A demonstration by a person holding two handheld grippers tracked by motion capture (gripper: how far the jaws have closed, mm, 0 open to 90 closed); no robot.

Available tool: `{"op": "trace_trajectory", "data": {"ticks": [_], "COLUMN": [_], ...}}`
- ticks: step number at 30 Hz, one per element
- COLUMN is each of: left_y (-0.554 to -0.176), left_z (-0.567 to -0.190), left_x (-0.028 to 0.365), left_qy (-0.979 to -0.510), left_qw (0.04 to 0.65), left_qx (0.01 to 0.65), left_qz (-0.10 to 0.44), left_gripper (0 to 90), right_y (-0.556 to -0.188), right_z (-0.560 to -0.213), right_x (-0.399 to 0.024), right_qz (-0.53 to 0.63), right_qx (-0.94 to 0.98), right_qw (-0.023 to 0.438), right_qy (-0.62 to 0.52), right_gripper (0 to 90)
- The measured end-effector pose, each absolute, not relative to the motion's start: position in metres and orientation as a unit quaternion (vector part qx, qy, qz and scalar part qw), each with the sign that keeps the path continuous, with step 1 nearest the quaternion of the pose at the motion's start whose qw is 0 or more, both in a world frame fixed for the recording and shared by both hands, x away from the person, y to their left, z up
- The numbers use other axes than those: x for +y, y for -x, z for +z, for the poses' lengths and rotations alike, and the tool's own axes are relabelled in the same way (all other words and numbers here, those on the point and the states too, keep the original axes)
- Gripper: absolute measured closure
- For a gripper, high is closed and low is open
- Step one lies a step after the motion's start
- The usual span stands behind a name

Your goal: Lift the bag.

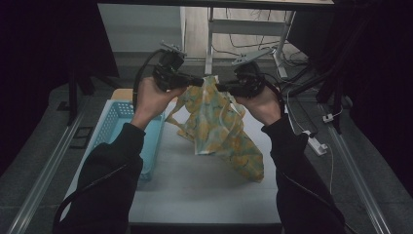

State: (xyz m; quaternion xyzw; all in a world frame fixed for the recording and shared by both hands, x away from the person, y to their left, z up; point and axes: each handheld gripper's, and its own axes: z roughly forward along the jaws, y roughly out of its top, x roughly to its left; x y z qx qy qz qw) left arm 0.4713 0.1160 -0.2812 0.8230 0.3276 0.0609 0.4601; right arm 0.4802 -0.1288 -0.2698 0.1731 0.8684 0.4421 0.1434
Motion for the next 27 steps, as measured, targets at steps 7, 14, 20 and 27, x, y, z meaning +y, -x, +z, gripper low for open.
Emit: {"op": "trace_trajectory", "data": {"ticks": [7, 14, 20, 27], "left_y": [-0.475, -0.48, -0.479, -0.468], "left_z": [-0.312, -0.337, -0.345, -0.351], "left_x": [0.108, 0.103, 0.1, 0.099], "left_qy": [-0.838, -0.846, -0.852, -0.856], "left_qw": [0.435, 0.418, 0.412, 0.408], "left_qx": [0.326, 0.329, 0.323, 0.316], "left_qz": [0.045, 0.031, 0.029, 0.043], "left_gripper": [87.1, 86.1, 83.0, 70.1], "right_y": [-0.486, -0.49, -0.491, -0.485], "right_z": [-0.294, -0.315, -0.323, -0.323], "right_x": [-0.13, -0.132, -0.135, -0.139], "right_qz": [0.429, 0.422, 0.429, 0.444], "right_qx": [0.875, 0.878, 0.874, 0.866], "right_qw": [0.129, 0.113, 0.106, 0.103], "right_qy": [-0.183, -0.195, -0.204, -0.207], "right_gripper": [89.3, 89.0, 83.0, 73.3]}}
